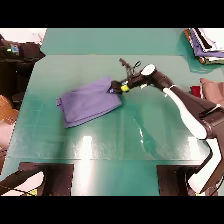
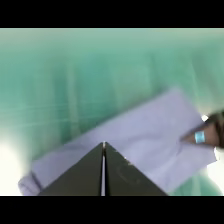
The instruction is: Fold the shirts.
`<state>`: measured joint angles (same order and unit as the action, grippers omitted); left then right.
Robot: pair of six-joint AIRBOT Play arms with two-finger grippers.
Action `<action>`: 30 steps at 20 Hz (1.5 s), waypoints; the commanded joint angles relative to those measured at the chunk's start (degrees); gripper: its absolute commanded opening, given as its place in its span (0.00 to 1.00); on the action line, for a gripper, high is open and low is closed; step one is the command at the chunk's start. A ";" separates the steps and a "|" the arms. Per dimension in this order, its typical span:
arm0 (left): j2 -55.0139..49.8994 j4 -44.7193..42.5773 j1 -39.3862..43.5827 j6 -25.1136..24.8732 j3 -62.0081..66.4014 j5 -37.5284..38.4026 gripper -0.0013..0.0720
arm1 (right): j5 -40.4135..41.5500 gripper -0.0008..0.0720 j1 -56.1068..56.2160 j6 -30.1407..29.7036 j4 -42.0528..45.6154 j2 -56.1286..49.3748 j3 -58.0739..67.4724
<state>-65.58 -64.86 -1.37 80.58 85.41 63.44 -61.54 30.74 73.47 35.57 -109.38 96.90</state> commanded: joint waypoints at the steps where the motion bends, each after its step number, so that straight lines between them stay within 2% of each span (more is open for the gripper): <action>1: 0.02 0.55 6.45 0.00 0.00 -2.60 0.06 | -2.43 0.03 -7.06 2.78 9.16 4.87 4.07; 7: 0.00 0.61 14.91 1.79 0.00 -6.10 0.06 | -5.53 0.03 -31.50 3.19 17.14 16.65 4.15; 14: 0.00 0.68 20.74 2.05 0.00 -11.67 0.06 | -6.99 0.03 -56.43 3.21 16.41 16.90 4.15; 16: 0.00 0.85 21.38 2.08 0.00 -13.16 0.06 | -6.71 0.03 -59.65 3.21 14.91 16.72 4.17; 20: 0.00 1.03 21.38 2.16 0.00 -13.75 0.06 | -3.87 0.03 -62.88 2.75 5.51 18.58 4.22; 25: 0.00 1.01 21.38 2.12 0.00 -13.73 0.06 | 1.11 0.03 -62.88 1.88 6.51 26.29 4.22; 30: 0.00 0.98 21.38 2.08 0.00 -13.73 0.06 | -0.15 0.03 -63.04 1.92 8.63 32.72 4.15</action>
<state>-65.58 -63.83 19.97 82.70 85.41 49.71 -61.49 -32.05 75.44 42.63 -80.01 101.06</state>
